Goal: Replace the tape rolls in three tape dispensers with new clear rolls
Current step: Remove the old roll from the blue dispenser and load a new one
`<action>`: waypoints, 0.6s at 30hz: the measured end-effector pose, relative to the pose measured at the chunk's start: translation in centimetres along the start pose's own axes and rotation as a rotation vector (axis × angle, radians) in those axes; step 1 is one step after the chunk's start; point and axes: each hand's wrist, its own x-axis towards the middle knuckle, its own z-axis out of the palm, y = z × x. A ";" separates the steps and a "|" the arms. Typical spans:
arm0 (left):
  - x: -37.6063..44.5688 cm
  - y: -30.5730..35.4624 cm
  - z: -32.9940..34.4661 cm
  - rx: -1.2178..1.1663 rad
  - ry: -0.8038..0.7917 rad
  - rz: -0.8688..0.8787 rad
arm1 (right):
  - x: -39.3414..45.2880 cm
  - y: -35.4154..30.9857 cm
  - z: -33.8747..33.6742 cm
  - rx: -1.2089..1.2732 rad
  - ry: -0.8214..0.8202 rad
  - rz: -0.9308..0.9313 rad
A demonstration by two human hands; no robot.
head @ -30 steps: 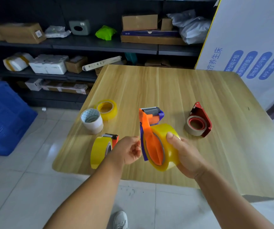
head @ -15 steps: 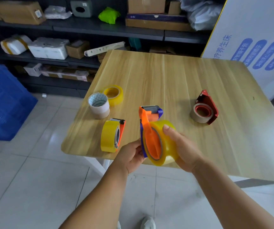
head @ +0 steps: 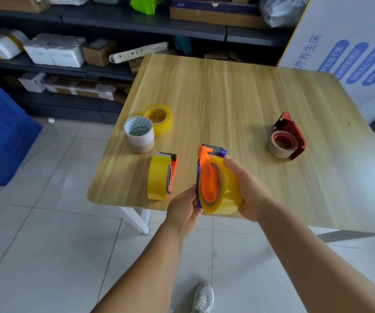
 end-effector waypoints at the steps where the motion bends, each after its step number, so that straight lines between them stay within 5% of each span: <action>1: 0.0 -0.2 0.1 0.017 0.045 0.006 | 0.3 0.1 0.1 0.002 0.014 0.014; 8: 0.2 -1.4 -0.2 0.067 0.111 0.197 | 2.6 0.0 0.4 0.074 0.102 0.073; 13: 0.6 -2.0 -0.8 0.131 0.081 0.052 | 4.2 -0.1 0.8 0.031 0.168 0.100; 18: 0.4 -1.9 -1.3 -0.045 0.053 -0.060 | 5.7 -0.4 1.3 -0.029 0.189 0.137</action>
